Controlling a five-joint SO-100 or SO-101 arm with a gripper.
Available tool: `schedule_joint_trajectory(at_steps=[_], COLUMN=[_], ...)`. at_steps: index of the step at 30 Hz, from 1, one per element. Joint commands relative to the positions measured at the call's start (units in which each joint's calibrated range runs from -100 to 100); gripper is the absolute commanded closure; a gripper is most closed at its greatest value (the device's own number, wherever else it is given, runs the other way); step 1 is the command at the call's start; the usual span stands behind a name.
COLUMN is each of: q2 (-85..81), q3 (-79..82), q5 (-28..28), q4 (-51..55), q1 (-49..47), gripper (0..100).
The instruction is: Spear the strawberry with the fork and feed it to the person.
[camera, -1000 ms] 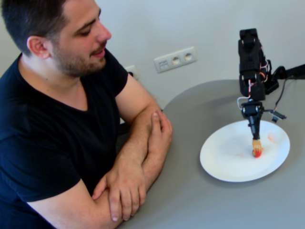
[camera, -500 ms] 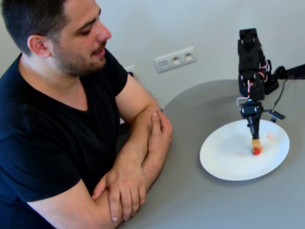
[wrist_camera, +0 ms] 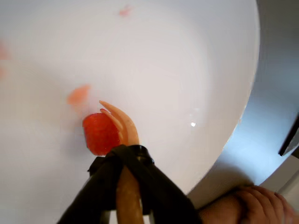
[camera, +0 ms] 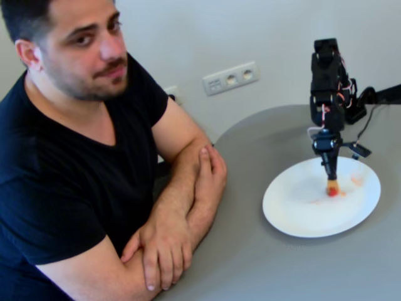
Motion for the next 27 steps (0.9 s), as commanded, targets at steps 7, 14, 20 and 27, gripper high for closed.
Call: schedule_joint_trajectory(at_steps=[7,14,20,27], q2=[-3.4,-12.4,-9.8,-5.5], q3=[-43.8,-48.5,-46.3,-47.3], q5=[0.9,7.2,12.5,16.7], q4=[24.6,14.1,-0.3,-10.1], q1=[0.8,9.9,24.0,29.2], gripper=[99,99,99,99])
